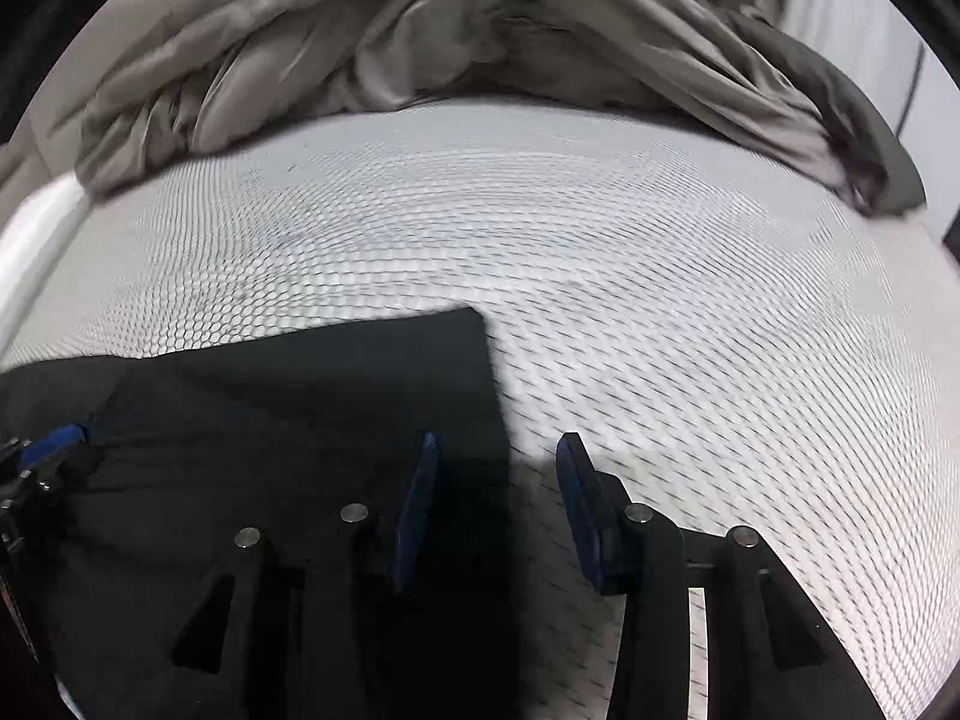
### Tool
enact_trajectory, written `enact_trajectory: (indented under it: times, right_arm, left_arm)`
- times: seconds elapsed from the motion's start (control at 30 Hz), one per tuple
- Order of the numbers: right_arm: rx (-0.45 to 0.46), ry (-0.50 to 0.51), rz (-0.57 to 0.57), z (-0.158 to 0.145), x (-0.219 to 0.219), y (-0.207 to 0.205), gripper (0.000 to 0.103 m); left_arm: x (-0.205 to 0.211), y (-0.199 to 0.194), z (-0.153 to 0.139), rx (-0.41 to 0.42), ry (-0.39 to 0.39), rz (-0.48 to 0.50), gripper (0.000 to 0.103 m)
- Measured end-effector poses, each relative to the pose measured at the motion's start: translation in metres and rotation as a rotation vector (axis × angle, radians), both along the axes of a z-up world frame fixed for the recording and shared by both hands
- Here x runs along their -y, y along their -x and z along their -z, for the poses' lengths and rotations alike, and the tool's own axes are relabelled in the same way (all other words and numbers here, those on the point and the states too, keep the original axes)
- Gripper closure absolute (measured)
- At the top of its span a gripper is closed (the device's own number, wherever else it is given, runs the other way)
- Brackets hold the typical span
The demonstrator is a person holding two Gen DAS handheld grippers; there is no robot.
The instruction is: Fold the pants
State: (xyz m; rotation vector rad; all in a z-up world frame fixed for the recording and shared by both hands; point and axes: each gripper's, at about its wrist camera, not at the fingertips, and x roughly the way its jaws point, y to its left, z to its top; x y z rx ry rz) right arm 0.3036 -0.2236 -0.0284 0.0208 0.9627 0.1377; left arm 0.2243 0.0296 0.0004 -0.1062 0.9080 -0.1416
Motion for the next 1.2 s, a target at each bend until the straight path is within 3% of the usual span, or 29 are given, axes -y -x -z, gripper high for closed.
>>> enact_trajectory:
  times: [0.07,0.13,0.27,0.33,0.4,0.5,0.53,0.6,0.67,0.77,0.87,0.9,1.0,1.1,1.13,1.17,1.2]
  right_arm:
    - [0.061,-0.021,-0.018,-0.018,-0.001,0.022,0.061]
    - [0.112,-0.059,-0.097,-0.031,-0.009,0.048,0.061]
    - [0.074,-0.099,-0.299,-0.025,-0.062,0.074,0.059]
    - [0.033,-0.057,-0.359,-0.009,-0.082,0.079,0.058]
    - [0.021,0.049,-0.388,0.008,-0.093,0.081,0.059]
    - [0.045,0.136,-0.325,0.012,-0.069,0.083,0.059]
    - [0.040,0.140,-0.295,0.011,-0.055,0.084,0.059]
    - [0.035,0.116,-0.238,0.010,-0.031,0.085,0.058]
    - [0.038,0.070,-0.222,0.000,-0.021,0.092,0.059]
    - [0.124,0.014,-0.303,-0.020,-0.043,0.106,0.058]
    - [0.068,-0.045,-0.441,-0.008,-0.078,0.112,0.058]
    - [0.045,-0.024,-0.468,-0.001,-0.086,0.112,0.058]
    - [0.045,0.071,-0.489,0.014,-0.078,0.113,0.058]
    - [0.042,0.113,-0.384,0.012,-0.023,0.109,0.056]
    - [0.032,0.168,-0.309,0.016,-0.003,0.106,0.051]
    - [0.022,0.171,-0.256,0.020,0.015,0.105,0.040]
    - [0.005,0.097,-0.228,0.021,0.032,0.103,0.040]
  left_arm:
    - [0.008,0.019,-0.013,0.044,-0.026,0.009,0.078]
    - [0.016,0.038,-0.021,0.080,0.000,0.057,0.077]
    - [0.044,0.064,-0.003,0.038,0.013,0.172,0.075]
    - [0.053,0.067,0.011,0.019,-0.051,0.185,0.074]
    - [0.052,0.071,0.016,0.021,-0.085,0.199,0.074]
    - [0.030,0.083,0.016,0.006,-0.006,0.186,0.070]
    - [0.025,0.088,0.015,0.003,-0.021,0.170,0.070]
    - [0.016,0.098,0.012,0.011,-0.060,0.131,0.070]
    - [0.013,0.105,0.003,0.040,-0.016,0.137,0.070]
    - [0.031,0.111,-0.002,0.076,-0.004,0.222,0.068]
    - [0.053,0.108,0.018,0.004,-0.054,0.292,0.068]
    - [0.055,0.109,0.023,0.002,-0.084,0.302,0.068]
    - [0.045,0.116,0.025,-0.012,-0.066,0.343,0.068]
    - [0.025,0.130,0.025,-0.038,-0.065,0.365,0.068]
    - [0.015,0.135,0.021,-0.032,-0.037,0.360,0.068]
    - [0.010,0.137,0.017,-0.028,-0.013,0.352,0.068]
    - [0.005,0.139,0.012,-0.021,0.008,0.340,0.068]
